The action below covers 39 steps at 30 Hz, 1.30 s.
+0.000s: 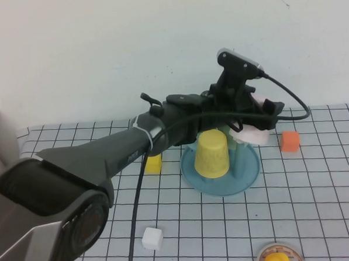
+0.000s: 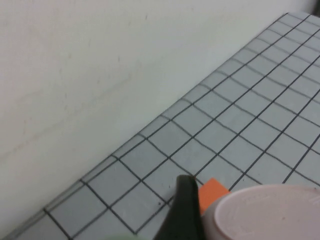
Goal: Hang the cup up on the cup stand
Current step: Place the cup on the cup holder
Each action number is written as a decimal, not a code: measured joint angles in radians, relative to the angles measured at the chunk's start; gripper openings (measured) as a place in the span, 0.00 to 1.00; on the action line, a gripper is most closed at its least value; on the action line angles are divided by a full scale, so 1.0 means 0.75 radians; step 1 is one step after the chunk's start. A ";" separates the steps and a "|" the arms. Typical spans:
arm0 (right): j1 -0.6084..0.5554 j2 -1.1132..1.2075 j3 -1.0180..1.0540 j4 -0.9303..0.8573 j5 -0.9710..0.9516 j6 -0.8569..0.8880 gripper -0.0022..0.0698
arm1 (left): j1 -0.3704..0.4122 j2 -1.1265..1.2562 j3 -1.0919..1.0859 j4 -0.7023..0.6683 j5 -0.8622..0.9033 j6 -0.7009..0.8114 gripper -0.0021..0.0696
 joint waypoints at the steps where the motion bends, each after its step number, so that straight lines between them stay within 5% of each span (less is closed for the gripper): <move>1: 0.000 0.000 0.000 0.000 0.000 0.000 0.03 | 0.000 0.010 0.000 0.000 -0.003 -0.015 0.80; 23: 0.000 0.000 0.002 -0.012 -0.001 0.006 0.03 | -0.002 0.091 0.000 0.000 -0.008 0.098 0.79; 28: 0.000 0.000 0.002 -0.015 -0.006 0.006 0.03 | -0.002 0.091 -0.003 0.000 -0.003 0.093 0.95; 32: 0.000 0.000 0.003 -0.018 -0.011 0.015 0.03 | -0.002 0.045 -0.003 0.000 -0.036 0.090 0.98; 35: 0.000 0.000 0.005 -0.018 -0.011 0.024 0.03 | -0.002 -0.032 -0.003 0.009 -0.109 0.087 0.94; 39: 0.000 0.000 0.005 -0.018 -0.013 0.030 0.03 | -0.002 -0.190 -0.003 0.013 -0.248 0.085 0.74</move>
